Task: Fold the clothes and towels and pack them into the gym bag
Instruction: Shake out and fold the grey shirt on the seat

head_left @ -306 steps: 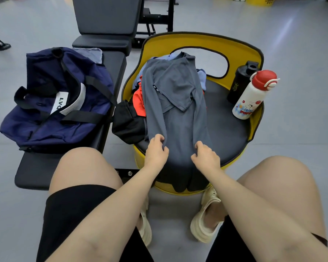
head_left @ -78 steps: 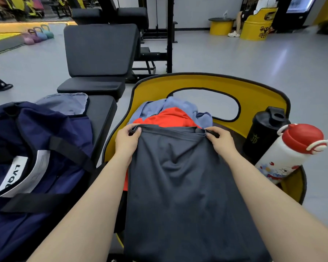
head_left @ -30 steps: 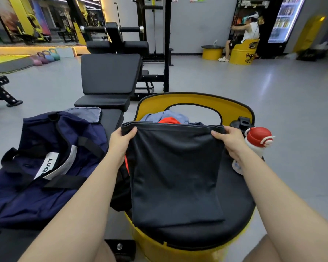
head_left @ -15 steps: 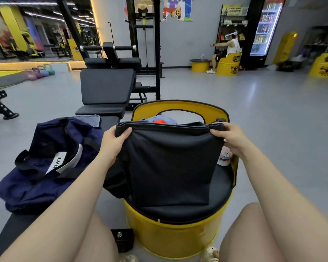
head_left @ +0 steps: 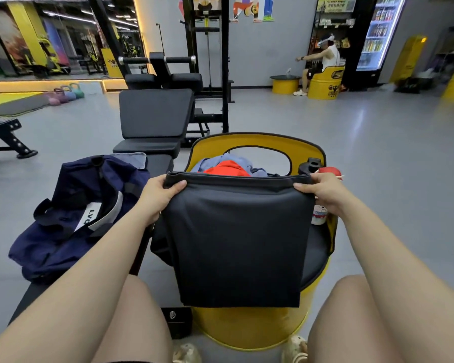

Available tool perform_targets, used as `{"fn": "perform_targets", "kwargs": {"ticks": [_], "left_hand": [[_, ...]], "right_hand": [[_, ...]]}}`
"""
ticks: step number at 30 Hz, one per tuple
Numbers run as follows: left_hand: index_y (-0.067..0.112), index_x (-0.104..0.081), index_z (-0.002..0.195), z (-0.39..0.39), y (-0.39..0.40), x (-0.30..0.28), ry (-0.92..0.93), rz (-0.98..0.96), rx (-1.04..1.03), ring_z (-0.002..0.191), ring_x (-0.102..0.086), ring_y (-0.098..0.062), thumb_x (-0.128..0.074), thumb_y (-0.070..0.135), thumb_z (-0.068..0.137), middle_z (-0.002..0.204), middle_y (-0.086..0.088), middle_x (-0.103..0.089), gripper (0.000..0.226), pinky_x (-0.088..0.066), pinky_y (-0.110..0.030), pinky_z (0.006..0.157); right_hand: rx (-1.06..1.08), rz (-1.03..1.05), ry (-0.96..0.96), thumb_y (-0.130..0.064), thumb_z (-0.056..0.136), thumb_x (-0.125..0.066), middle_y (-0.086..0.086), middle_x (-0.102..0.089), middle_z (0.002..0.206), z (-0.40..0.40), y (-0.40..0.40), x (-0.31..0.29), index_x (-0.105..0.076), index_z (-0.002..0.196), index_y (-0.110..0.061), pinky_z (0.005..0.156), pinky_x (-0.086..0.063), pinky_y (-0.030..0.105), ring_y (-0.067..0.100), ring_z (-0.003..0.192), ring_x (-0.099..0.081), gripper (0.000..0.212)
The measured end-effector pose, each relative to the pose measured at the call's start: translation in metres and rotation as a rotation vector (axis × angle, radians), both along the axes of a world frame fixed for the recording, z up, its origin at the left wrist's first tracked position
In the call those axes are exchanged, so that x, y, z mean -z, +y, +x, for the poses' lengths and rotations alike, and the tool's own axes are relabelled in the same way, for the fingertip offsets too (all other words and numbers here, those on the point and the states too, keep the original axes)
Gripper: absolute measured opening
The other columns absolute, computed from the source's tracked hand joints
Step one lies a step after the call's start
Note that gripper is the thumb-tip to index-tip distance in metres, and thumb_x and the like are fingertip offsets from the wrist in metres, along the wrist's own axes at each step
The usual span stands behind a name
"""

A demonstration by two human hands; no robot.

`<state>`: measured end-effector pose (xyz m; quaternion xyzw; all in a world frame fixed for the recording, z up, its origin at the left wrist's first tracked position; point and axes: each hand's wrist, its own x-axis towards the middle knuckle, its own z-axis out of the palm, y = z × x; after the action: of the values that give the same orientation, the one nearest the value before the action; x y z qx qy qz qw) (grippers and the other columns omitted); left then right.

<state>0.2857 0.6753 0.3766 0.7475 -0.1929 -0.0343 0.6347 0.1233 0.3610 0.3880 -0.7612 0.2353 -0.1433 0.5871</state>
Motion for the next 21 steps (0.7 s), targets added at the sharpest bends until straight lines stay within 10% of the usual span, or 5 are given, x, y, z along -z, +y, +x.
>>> {"fn": "perform_targets", "kwargs": {"ticks": [3, 7, 21], "left_hand": [[0.006, -0.067, 0.107, 0.022, -0.005, 0.019, 0.005, 0.116, -0.047, 0.09, -0.059, -0.016, -0.065, 0.013, 0.088, 0.096, -0.007, -0.068, 0.021, -0.046, -0.029, 0.085], [0.005, -0.066, 0.112, 0.057, -0.018, 0.044, 0.018, 0.216, -0.077, 0.094, -0.058, -0.017, -0.064, 0.015, 0.089, 0.107, -0.013, -0.068, 0.024, -0.044, -0.029, 0.084], [0.009, -0.064, 0.116, 0.15, -0.077, 0.103, 0.002, 0.479, -0.211, 0.11, -0.057, -0.028, -0.06, 0.025, 0.092, 0.115, -0.014, -0.066, 0.029, -0.035, -0.024, 0.076]], "right_hand": [[0.031, -0.045, 0.034, -0.011, 0.086, -0.069, 0.008, -0.069, 0.094, 0.027, -0.002, 0.021, -0.068, 0.089, -0.017, 0.086, -0.054, 0.041, 0.028, 0.093, -0.064, 0.007], [0.125, -0.145, 0.049, -0.012, 0.085, -0.07, -0.003, -0.058, 0.07, 0.067, -0.008, 0.044, -0.063, 0.074, -0.02, 0.054, -0.043, 0.019, 0.018, 0.073, -0.055, 0.016], [0.225, -0.314, 0.135, -0.019, 0.088, -0.067, 0.008, -0.067, 0.112, 0.179, -0.041, 0.122, -0.067, 0.112, -0.009, 0.08, -0.04, 0.027, 0.025, 0.108, -0.058, 0.026]]}}
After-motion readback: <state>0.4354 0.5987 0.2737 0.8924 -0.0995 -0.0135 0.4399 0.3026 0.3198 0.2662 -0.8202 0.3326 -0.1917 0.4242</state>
